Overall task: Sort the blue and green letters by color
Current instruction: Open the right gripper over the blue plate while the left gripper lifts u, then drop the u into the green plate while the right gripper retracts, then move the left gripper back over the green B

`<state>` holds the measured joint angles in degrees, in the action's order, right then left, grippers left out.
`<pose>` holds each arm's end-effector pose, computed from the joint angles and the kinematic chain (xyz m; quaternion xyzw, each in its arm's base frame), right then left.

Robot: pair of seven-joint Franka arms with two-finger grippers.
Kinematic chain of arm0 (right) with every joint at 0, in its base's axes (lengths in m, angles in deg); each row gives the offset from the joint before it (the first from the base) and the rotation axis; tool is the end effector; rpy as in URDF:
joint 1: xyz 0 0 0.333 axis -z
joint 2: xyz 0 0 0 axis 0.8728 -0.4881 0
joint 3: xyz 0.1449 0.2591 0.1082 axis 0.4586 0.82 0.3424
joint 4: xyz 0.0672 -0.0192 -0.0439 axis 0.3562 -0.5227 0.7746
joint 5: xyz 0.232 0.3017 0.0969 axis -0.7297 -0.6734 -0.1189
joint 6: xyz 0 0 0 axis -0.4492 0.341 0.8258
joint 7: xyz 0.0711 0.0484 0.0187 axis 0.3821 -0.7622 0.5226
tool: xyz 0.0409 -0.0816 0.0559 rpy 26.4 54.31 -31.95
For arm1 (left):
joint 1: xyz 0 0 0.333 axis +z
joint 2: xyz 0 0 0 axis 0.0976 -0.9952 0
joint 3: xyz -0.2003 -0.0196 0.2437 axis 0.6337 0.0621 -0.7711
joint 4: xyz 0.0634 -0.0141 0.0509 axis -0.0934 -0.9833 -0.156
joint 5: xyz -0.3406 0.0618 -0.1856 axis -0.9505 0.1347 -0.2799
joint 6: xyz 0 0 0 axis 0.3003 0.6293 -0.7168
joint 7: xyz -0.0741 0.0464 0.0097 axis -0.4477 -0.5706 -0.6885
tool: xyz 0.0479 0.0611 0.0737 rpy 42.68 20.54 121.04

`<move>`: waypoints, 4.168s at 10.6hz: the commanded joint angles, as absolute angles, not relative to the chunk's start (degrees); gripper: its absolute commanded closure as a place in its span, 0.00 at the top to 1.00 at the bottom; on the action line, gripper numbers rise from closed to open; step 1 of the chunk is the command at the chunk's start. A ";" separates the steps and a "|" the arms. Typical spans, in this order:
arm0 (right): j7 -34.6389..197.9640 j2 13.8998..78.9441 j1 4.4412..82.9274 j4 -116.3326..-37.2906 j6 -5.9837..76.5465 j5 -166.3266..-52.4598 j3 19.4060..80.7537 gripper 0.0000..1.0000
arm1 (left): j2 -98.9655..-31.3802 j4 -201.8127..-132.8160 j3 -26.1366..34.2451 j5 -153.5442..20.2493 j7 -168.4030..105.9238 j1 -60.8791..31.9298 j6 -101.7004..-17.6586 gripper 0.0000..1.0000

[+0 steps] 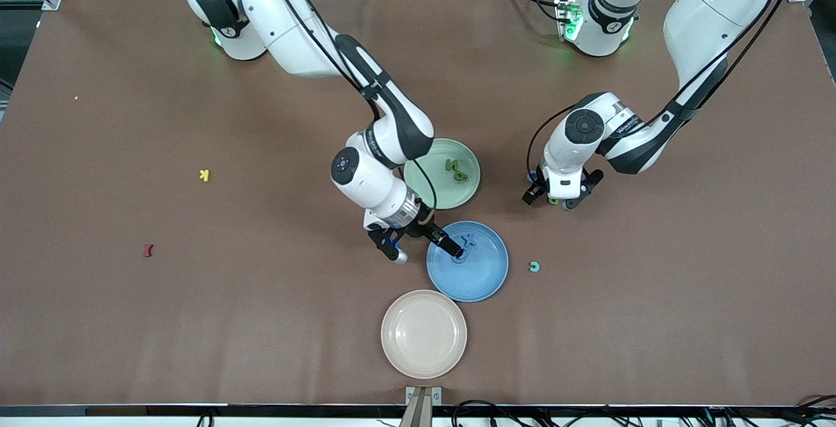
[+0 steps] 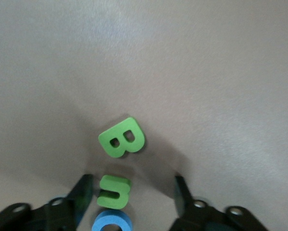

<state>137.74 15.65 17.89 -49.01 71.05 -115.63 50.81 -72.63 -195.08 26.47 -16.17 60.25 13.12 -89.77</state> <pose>0.6179 0.4896 0.2349 -0.8843 0.3526 0.0012 0.3060 0.4856 -0.2250 0.1696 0.9254 0.3789 0.0046 0.0001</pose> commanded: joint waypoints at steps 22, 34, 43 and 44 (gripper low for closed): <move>80.54 72.52 56.46 -75.00 17.83 -71.06 50.77 1.00 | -69.87 -189.77 31.61 -15.12 74.18 -4.36 -89.12 0.00; 81.42 70.41 57.44 -72.71 18.19 -68.15 54.12 1.00 | -68.11 -192.67 31.61 -14.59 52.32 14.95 -82.44 1.00; 81.42 70.24 57.09 -72.62 17.83 -68.15 54.21 1.00 | -72.68 -192.41 31.70 -14.85 13.35 19.09 -83.14 1.00; 81.42 70.24 57.09 -72.62 17.75 -68.15 54.21 1.00 | -73.03 -192.32 31.70 -15.11 8.07 20.32 -83.14 1.00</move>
